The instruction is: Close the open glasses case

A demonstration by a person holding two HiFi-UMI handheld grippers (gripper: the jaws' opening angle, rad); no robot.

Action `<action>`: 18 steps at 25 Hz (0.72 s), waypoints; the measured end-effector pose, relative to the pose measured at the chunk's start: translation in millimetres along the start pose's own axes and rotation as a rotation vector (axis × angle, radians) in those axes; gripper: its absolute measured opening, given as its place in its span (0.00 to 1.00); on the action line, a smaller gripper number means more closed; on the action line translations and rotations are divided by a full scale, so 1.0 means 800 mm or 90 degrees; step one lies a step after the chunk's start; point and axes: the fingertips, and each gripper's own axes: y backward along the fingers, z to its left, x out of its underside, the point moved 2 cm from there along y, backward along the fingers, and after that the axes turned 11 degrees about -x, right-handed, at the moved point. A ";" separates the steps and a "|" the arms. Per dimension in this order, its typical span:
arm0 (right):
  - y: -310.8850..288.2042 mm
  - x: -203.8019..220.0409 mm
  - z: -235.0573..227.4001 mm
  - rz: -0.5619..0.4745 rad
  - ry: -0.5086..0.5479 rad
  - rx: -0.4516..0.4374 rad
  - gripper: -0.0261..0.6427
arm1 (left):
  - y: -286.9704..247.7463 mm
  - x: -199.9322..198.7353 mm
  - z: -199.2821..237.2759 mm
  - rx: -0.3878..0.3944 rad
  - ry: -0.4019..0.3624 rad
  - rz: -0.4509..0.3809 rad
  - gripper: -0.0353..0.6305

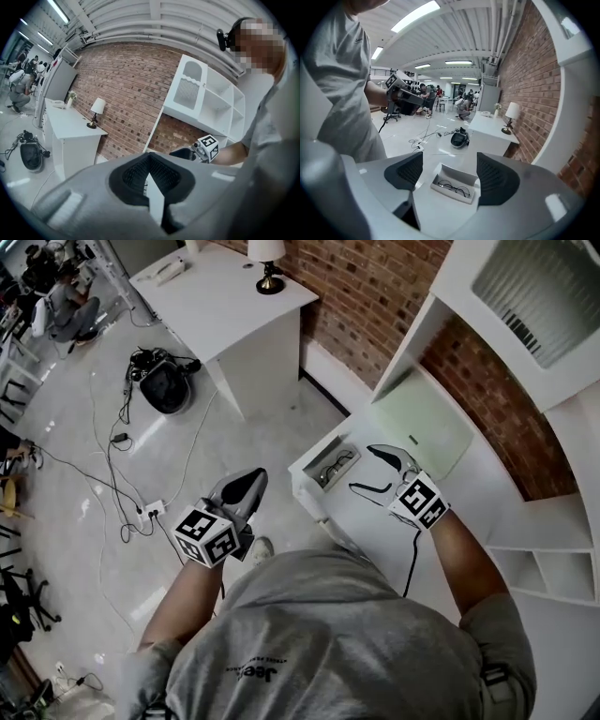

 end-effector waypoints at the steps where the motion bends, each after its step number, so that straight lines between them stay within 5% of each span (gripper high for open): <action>1: -0.011 0.002 -0.002 0.012 0.009 -0.014 0.58 | 0.002 0.003 0.005 -0.005 0.004 0.001 0.05; 18: -0.169 0.115 -0.027 0.308 0.295 -0.209 0.72 | 0.046 0.067 0.075 -0.088 0.080 0.053 0.05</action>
